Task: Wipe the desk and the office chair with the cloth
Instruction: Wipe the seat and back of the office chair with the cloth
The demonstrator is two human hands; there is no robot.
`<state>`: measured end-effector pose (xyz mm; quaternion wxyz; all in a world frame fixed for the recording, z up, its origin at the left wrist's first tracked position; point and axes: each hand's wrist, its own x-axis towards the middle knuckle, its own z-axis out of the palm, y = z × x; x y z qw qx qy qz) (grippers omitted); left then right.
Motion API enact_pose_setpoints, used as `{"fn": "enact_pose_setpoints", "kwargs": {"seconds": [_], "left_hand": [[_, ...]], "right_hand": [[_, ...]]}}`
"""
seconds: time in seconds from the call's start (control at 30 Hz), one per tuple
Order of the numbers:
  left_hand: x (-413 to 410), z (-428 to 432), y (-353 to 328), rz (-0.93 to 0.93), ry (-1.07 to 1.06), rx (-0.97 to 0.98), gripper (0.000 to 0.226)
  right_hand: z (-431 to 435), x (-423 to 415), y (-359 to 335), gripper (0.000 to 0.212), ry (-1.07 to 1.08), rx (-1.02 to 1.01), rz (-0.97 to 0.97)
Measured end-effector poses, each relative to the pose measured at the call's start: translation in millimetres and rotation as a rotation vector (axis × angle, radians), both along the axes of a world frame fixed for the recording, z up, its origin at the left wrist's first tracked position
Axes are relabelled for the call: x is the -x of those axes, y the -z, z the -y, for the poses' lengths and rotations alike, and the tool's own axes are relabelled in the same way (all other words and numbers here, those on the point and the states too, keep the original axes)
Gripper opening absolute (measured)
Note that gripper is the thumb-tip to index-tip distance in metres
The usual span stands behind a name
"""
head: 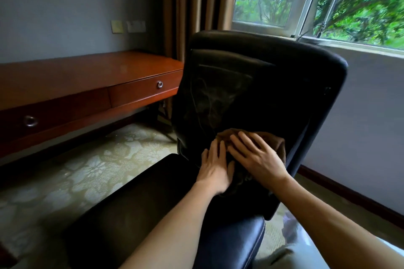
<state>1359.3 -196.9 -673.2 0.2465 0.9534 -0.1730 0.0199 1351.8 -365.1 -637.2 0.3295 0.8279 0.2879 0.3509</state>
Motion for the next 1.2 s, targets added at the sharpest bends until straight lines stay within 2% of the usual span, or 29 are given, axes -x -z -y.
{"fn": "enact_pose_setpoints", "kwargs": {"seconds": [0.23, 0.37, 0.47, 0.57, 0.63, 0.77, 1.2], "left_hand": [[-11, 31, -49, 0.063, -0.06, 0.054, 0.071], [-25, 46, -83, 0.122, -0.061, 0.101, 0.07], [-38, 53, -99, 0.153, -0.089, 0.069, 0.069], [-49, 52, -97, 0.147, -0.046, -0.059, 0.087], [-59, 54, -92, 0.149, -0.043, -0.064, 0.091], [-77, 58, -88, 0.178, -0.054, -0.003, 0.085], [-110, 50, -113, 0.287, -0.042, -0.105, 0.084]], "right_hand": [[18, -2, -54, 0.044, 0.085, -0.051, 0.114], [21, -6, -90, 0.049, 0.169, -0.171, 0.172], [21, -12, -93, 0.053, 0.205, -0.253, 0.115], [15, -11, -79, 0.06, 0.25, -0.354, 0.018], [12, -12, -74, 0.064, 0.265, -0.406, -0.015], [14, -28, -76, 0.063, 0.286, -0.343, 0.015], [17, -61, -90, 0.078, 0.296, -0.288, 0.058]]}}
